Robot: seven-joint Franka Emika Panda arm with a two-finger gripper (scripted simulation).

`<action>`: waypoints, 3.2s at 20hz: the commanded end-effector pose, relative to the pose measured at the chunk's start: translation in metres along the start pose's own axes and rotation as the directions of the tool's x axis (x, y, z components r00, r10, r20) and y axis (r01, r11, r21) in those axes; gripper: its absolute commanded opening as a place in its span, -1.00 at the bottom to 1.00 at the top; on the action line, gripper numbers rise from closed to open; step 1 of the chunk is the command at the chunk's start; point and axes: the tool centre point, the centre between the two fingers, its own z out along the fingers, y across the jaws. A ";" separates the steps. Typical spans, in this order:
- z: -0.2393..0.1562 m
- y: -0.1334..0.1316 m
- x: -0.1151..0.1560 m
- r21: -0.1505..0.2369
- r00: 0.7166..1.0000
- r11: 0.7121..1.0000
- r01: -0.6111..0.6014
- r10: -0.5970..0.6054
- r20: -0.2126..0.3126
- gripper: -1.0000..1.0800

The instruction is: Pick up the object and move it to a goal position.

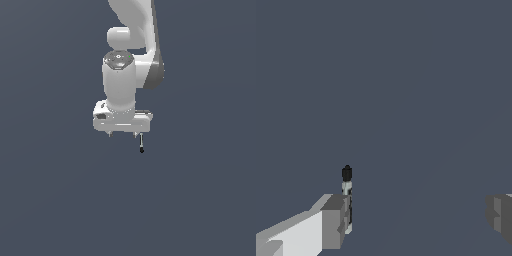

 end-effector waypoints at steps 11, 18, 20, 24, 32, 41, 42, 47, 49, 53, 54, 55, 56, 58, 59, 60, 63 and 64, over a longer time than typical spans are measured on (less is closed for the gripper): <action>0.009 0.007 -0.006 0.003 0.999 1.000 0.028 -0.028 0.031 0.92; 0.019 -0.002 -0.010 0.002 0.999 1.000 0.025 -0.025 0.031 0.92; 0.026 -0.009 -0.014 0.001 0.999 1.000 0.025 -0.025 0.031 0.92; 0.047 -0.026 -0.024 0.000 0.999 1.000 0.022 -0.022 0.032 0.92; 0.099 -0.068 -0.060 -0.002 0.999 1.000 0.016 -0.015 0.036 0.92; 0.124 -0.089 -0.083 -0.003 0.999 1.000 0.013 -0.013 0.037 0.92; 0.125 -0.090 -0.084 -0.003 0.999 1.000 0.013 -0.013 0.037 0.92; 0.127 -0.089 -0.083 -0.003 0.999 1.000 0.014 -0.014 0.039 0.92; 0.131 -0.089 -0.084 -0.003 0.999 1.000 0.014 -0.014 0.039 0.92; 0.148 -0.089 -0.085 -0.003 0.999 1.000 0.013 -0.013 0.038 0.92; 0.153 -0.089 -0.086 -0.003 0.999 1.000 0.013 -0.013 0.038 0.92; 0.158 -0.090 -0.086 -0.003 0.999 1.000 0.013 -0.013 0.038 0.92; 0.162 -0.090 -0.086 -0.003 0.999 1.000 0.013 -0.013 0.038 0.92; 0.169 -0.090 -0.087 -0.003 0.999 1.000 0.013 -0.013 0.038 0.92; 0.171 -0.090 -0.086 -0.003 0.999 1.000 0.013 -0.013 0.038 0.92; 0.173 -0.090 -0.086 -0.003 0.999 1.000 0.013 -0.013 0.038 0.92; 0.175 -0.090 -0.086 -0.003 0.999 1.000 0.013 -0.013 0.038 0.92; 0.175 -0.090 -0.086 -0.003 0.999 1.000 0.013 -0.013 0.038 -1.00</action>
